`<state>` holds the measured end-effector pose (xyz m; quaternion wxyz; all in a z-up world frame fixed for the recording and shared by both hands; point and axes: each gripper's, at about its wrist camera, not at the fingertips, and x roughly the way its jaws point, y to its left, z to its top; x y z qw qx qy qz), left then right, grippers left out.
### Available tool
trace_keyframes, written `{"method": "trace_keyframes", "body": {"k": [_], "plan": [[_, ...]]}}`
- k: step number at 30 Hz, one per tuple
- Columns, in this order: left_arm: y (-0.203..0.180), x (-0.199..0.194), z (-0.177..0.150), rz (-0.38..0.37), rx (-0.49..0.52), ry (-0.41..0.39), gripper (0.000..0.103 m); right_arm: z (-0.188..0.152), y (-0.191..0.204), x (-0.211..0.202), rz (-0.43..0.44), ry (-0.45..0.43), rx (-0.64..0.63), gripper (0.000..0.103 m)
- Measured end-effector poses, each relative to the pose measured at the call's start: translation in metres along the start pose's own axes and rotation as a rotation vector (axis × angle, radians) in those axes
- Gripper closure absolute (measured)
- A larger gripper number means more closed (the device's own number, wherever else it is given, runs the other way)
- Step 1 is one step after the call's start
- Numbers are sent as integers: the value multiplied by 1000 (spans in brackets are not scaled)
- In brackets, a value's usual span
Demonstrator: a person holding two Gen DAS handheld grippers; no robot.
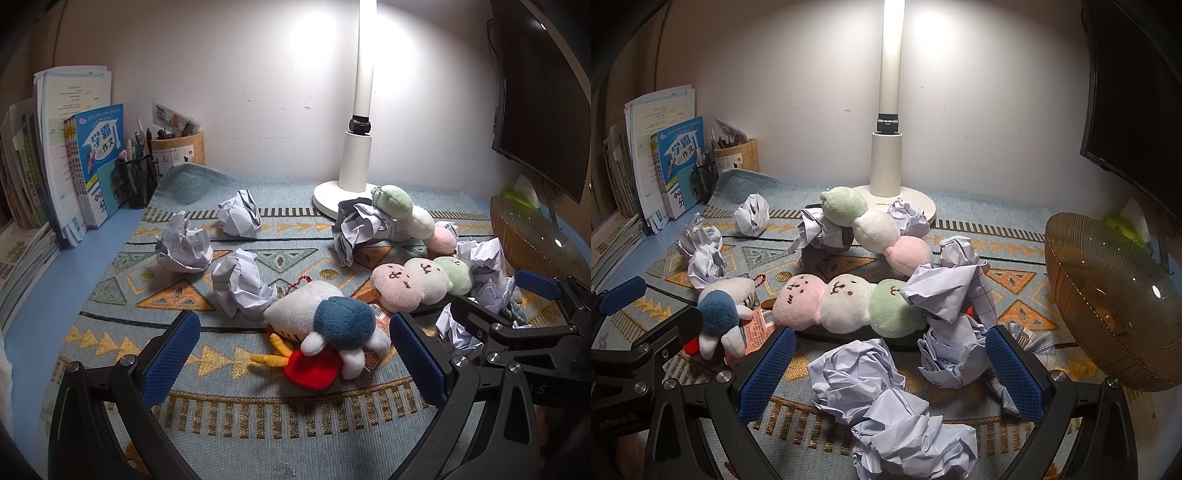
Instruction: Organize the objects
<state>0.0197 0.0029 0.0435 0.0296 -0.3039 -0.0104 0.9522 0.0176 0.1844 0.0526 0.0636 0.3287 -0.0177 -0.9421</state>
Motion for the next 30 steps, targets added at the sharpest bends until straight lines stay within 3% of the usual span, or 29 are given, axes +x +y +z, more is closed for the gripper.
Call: {"method": "trace_keyframes", "body": {"k": [2, 5, 9, 16, 18, 22, 26, 28, 30], "plan": [[7, -8, 0, 3, -28, -13, 1, -1, -8, -8, 23, -2, 23, 0], [25, -23, -5, -63, -93, -5, 1, -3, -17, -16, 52, 47, 60, 0], [39, -32, -15, -147, -89, 62, 1, -13, -29, -29, 122, 111, 100, 6], [34, -42, -26, -92, -52, 97, 1, -28, -40, -39, 84, 160, 108, 7], [30, -41, -26, -100, -59, 113, 1, -30, -43, -37, 100, 173, 115, 11], [27, -26, -26, -122, -85, 178, 1, -35, -41, -29, 129, 174, 103, 29], [25, -10, -25, -204, -121, 233, 17, -32, -31, -21, 124, 187, 57, 29], [23, -1, -20, -205, -122, 248, 23, -33, -28, -16, 126, 193, 49, 29], [22, 6, -15, -214, -129, 255, 36, -35, -28, -12, 126, 203, 49, 29]]}}
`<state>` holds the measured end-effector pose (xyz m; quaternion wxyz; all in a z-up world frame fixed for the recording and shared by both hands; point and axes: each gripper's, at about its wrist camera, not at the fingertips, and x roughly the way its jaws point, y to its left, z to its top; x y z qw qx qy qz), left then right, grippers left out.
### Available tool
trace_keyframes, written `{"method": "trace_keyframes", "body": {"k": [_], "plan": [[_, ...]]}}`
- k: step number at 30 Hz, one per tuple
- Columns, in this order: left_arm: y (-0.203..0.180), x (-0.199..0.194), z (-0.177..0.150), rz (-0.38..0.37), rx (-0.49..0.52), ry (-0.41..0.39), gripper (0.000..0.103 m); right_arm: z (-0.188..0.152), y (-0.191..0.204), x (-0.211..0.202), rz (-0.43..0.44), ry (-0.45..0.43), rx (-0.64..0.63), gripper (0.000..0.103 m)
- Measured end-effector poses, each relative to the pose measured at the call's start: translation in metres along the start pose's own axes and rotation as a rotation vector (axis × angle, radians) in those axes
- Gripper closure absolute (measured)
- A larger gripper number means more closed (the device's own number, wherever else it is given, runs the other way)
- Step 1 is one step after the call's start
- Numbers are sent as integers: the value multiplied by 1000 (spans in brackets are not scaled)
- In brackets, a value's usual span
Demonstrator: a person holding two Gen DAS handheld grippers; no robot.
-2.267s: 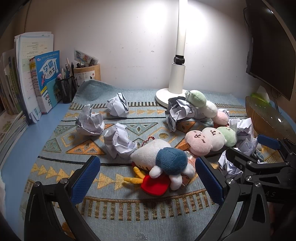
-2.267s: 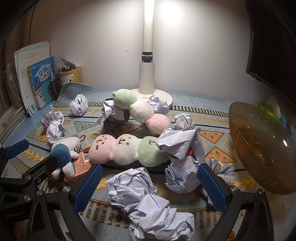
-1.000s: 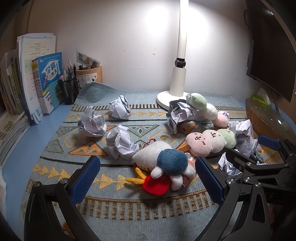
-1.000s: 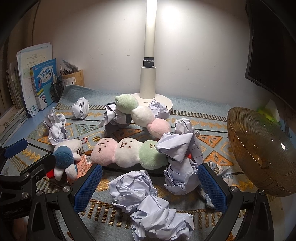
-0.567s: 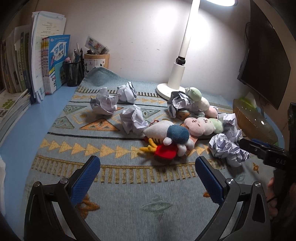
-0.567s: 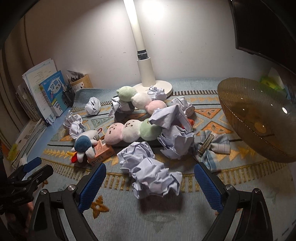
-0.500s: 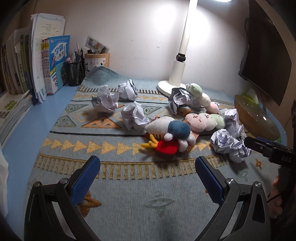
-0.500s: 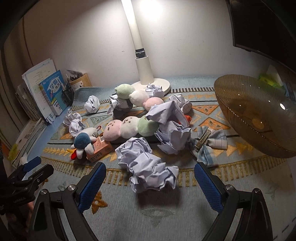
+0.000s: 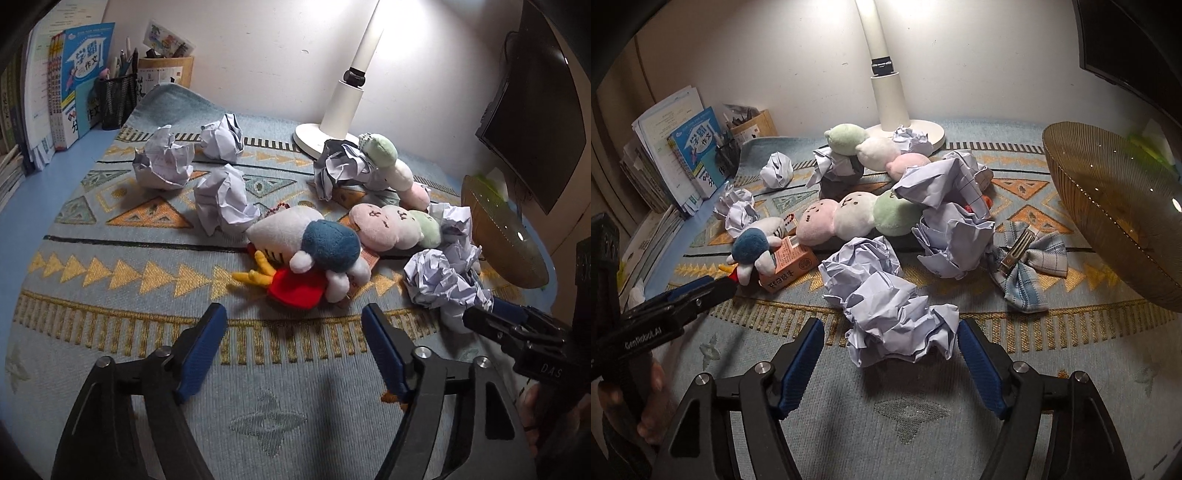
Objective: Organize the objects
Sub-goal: 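Grasp the blue-headed plush with the left tool while the right tool grasps a paper ball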
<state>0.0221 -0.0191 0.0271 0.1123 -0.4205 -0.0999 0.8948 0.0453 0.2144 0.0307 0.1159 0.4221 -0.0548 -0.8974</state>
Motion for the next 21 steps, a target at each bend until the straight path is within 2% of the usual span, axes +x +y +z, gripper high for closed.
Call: {"method": "trace_keyframes", "body": {"k": [3, 5, 6, 7, 9, 11, 14, 15, 17, 21], "plan": [[-2, 11, 9, -32, -9, 30, 38, 1, -4, 7, 5, 15, 13, 29], [-6, 16, 13, -28, 5, 33, 38, 1, -4, 10, 9, 24, 10, 30], [-9, 19, 15, -24, 7, 32, 38, 1, -4, 10, 5, 26, 0, 34], [-11, 20, 18, -26, 6, 29, 38, 0, -3, 10, 3, 20, -11, 46], [-15, 19, 24, -25, 10, 12, 38, 0, -1, 5, -1, 4, -24, 48], [-19, 21, 32, 11, 21, 4, 38, 0, 0, 2, 7, -7, -26, 49], [-19, 34, 43, 20, 3, 27, 39, -1, 0, -2, 28, -6, -29, 49], [-20, 36, 45, 51, 8, 17, 47, -1, -1, -4, 34, -8, -27, 49], [-24, 35, 48, 76, 36, 1, 49, -2, -3, -11, 67, -26, -16, 49], [-29, 27, 44, 63, 64, -17, 55, 1, -6, -33, 94, -65, -8, 49]]}}
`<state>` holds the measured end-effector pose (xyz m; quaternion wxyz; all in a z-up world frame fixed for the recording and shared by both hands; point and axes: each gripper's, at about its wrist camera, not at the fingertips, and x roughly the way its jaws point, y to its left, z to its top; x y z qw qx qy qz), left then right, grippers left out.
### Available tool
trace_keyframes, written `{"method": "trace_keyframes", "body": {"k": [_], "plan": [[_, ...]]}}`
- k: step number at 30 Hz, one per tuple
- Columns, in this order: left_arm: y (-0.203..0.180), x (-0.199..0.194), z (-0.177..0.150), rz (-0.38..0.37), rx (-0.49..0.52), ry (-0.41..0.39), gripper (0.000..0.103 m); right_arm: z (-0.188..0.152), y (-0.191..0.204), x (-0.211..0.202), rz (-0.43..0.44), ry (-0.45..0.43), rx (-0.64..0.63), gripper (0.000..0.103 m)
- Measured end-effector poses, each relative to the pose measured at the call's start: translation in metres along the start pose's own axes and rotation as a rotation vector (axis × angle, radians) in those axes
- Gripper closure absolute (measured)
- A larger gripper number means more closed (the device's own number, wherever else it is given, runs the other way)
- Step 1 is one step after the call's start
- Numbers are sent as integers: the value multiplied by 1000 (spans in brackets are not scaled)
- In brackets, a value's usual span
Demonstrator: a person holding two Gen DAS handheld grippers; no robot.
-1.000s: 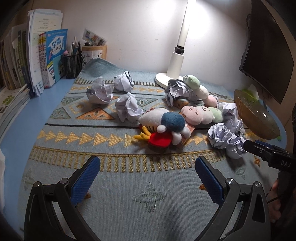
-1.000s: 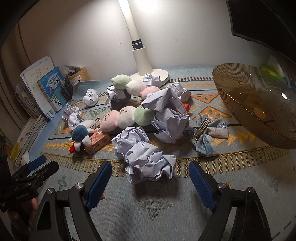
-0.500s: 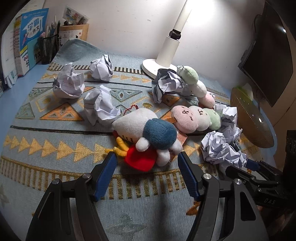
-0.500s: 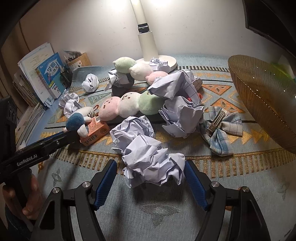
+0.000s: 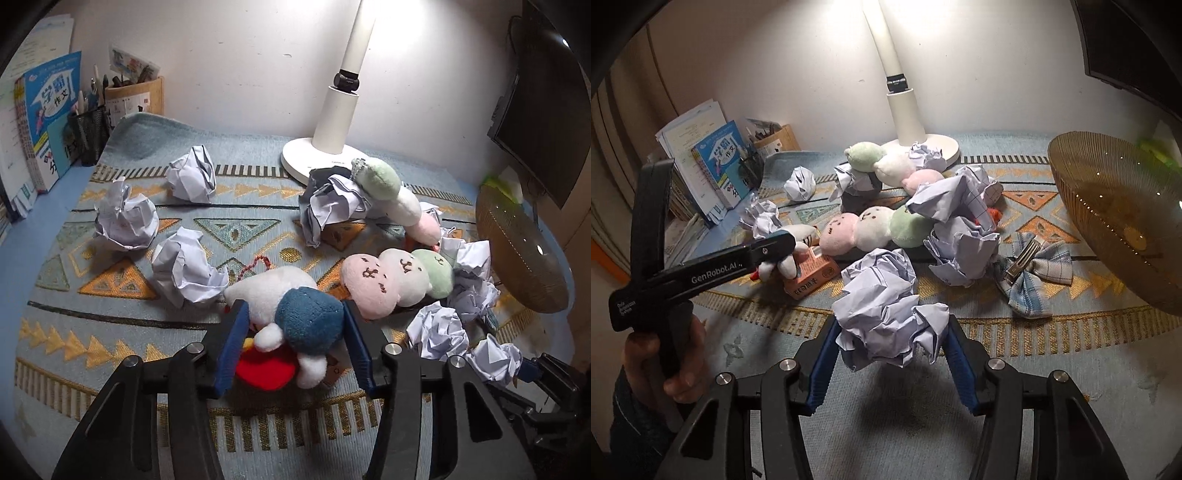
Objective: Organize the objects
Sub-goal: 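Grasp the blue-headed plush with the left tool while the right tool grasps a paper ball, then carry both held items to the amber bowl and open both tools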
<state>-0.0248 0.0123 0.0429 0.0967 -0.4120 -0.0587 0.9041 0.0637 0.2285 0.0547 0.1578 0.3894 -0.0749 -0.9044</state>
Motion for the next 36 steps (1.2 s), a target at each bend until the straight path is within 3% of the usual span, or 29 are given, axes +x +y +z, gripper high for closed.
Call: {"method": "trace_keyframes", "body": {"k": [5, 13, 18, 21, 23, 25, 27, 32, 35, 36], "plan": [[-6, -41, -11, -101, 10, -73, 55, -1, 10, -25, 23, -16, -23, 49], [-28, -98, -72, -103, 89, -126, 55, -37, 13, -15, -37, 103, -51, 48], [-29, -90, -111, -89, 93, -98, 55, -51, -4, -1, -23, 191, 38, 48], [-29, -84, -120, -54, 86, -121, 50, -54, -6, -3, -24, 185, 45, 47], [-28, -82, -121, -8, 78, -131, 49, -55, -4, -5, -40, 183, 34, 34], [-26, -79, -121, -17, 72, -104, 43, -55, -4, -9, -44, 172, 22, 26], [-25, -78, -121, 2, 57, -102, 20, -56, -5, -12, -40, 167, 16, 23], [-26, -79, -117, -4, 30, -105, 6, -60, -14, -17, -6, 177, 51, 21], [-33, -70, -116, 38, 41, -86, 7, -59, -17, -16, -13, 167, 75, 21], [-35, -65, -117, 52, 49, -76, 19, -58, -17, -14, -14, 165, 86, 21]]}}
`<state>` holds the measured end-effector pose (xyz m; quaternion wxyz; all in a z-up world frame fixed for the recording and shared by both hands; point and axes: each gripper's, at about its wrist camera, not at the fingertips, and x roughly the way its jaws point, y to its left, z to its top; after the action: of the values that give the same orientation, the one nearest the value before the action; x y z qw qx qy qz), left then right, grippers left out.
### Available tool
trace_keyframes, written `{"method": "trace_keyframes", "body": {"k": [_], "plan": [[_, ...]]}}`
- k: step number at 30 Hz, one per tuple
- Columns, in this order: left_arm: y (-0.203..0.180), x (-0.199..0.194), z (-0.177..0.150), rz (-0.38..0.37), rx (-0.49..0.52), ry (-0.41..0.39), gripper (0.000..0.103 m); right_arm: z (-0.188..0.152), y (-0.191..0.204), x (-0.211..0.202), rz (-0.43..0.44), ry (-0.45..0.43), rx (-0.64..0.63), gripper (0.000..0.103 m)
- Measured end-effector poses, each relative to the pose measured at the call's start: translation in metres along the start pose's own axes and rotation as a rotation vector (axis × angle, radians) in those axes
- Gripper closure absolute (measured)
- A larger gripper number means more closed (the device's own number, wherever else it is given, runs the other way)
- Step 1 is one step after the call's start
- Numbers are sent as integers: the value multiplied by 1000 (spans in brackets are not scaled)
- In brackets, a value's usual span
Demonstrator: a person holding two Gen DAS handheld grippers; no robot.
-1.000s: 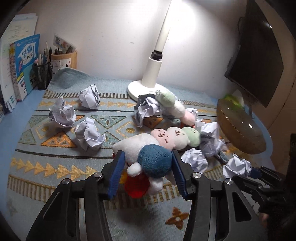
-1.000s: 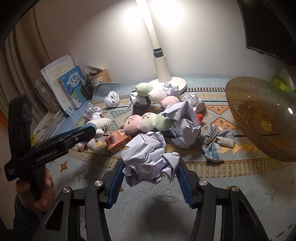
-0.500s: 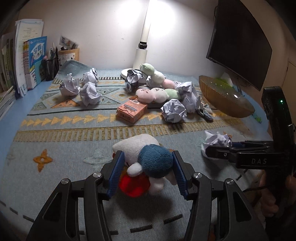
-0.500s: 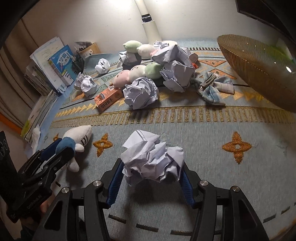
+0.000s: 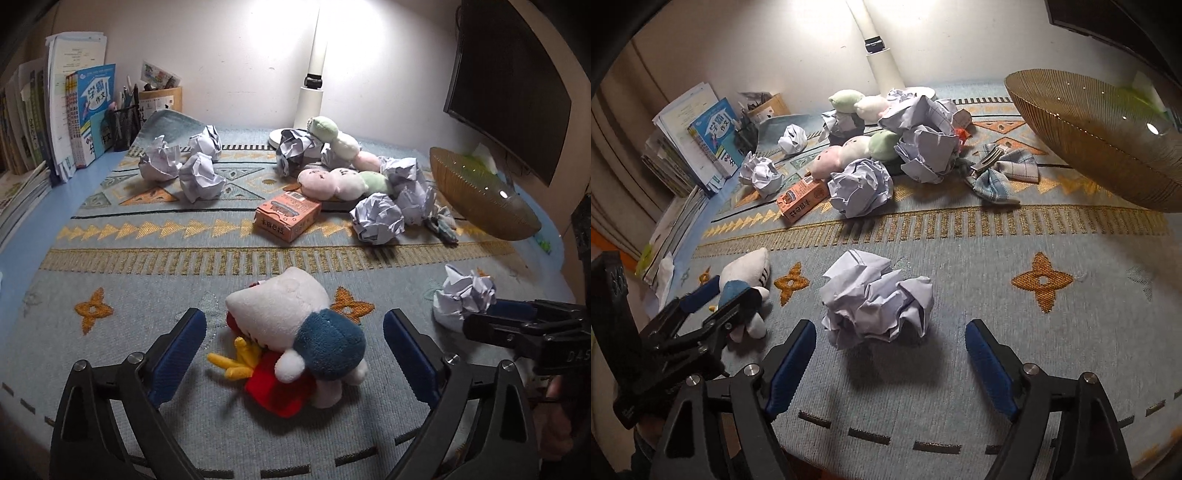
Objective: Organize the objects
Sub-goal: 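Carry both held items to the amber bowl and open both tools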
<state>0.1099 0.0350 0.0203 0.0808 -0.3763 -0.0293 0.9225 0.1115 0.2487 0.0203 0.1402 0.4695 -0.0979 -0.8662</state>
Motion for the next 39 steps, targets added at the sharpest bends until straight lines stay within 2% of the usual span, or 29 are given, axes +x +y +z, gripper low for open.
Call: {"method": "trace_keyframes", "body": {"k": [1, 2, 3, 4, 5, 10, 15, 20, 23, 25, 29, 32, 35, 36, 37, 39], "plan": [[-2, 5, -2, 0, 9, 16, 32, 1, 0, 2, 8, -5, 10, 21], [-3, 8, -4, 16, 13, 25, 37, 2, 0, 5, 25, -10, 18, 22], [-3, 7, -6, 18, 13, 8, 37, 2, 1, 7, 40, -18, 21, 26], [-3, 6, -6, 18, 13, 5, 37, 3, 2, 8, 57, -26, 19, 45], [-3, 5, -6, 17, 15, 2, 38, 3, 3, 9, 80, -26, 19, 53], [-13, -11, 5, -46, 33, -38, 39, 7, 1, -18, 59, -100, 16, 54], [-51, -28, 35, -104, 108, -102, 40, 30, -16, -78, -8, -235, 4, 54], [-112, -33, 87, -223, 185, -176, 39, 69, -58, -140, -176, -371, 49, 54], [-153, -25, 115, -312, 225, -207, 39, 90, -88, -148, -269, -368, 94, 54], [-179, -13, 128, -342, 255, -212, 39, 100, -109, -145, -289, -344, 119, 54], [-209, 24, 139, -395, 265, -179, 39, 108, -139, -134, -343, -308, 138, 54], [-216, 50, 141, -406, 244, -150, 39, 108, -161, -128, -319, -284, 190, 52], [-228, 68, 149, -472, 239, -105, 39, 111, -174, -123, -304, -264, 239, 51], [-235, 74, 150, -472, 264, -80, 35, 112, -177, -122, -317, -258, 247, 46], [-242, 81, 152, -471, 285, -49, 33, 111, -179, -123, -321, -258, 256, 34], [-249, 93, 155, -493, 277, 3, 31, 108, -185, -128, -290, -274, 280, 31]]}}
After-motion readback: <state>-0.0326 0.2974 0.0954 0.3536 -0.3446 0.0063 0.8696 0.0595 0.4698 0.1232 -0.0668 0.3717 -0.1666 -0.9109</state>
